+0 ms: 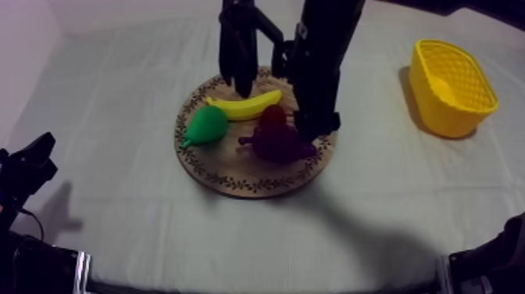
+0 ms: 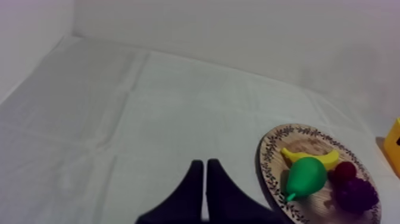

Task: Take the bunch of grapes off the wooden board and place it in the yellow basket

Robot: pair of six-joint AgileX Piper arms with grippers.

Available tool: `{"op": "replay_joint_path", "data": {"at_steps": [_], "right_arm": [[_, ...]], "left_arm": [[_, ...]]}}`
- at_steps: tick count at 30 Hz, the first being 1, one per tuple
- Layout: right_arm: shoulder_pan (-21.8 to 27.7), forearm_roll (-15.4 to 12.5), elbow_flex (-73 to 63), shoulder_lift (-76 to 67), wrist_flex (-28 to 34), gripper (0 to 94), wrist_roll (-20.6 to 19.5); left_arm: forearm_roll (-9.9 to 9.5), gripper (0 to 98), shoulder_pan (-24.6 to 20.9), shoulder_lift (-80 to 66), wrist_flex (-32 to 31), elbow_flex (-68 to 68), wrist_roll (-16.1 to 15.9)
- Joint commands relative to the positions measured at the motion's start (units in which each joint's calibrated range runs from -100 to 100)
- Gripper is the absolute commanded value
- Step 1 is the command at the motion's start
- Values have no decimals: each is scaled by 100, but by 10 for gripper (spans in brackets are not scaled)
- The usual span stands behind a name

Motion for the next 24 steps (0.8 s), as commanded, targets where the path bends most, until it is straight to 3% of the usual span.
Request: {"op": "replay_joint_path", "data": {"at_steps": [1, 24], "right_arm": [[-18, -31, 22, 84, -12, 911, -4], [8, -164, -548, 1659, -106, 918, -150]], "left_arm": [[-3, 1, 0, 0, -3, -3, 1], [-3, 1, 0, 0, -3, -3, 1]]}}
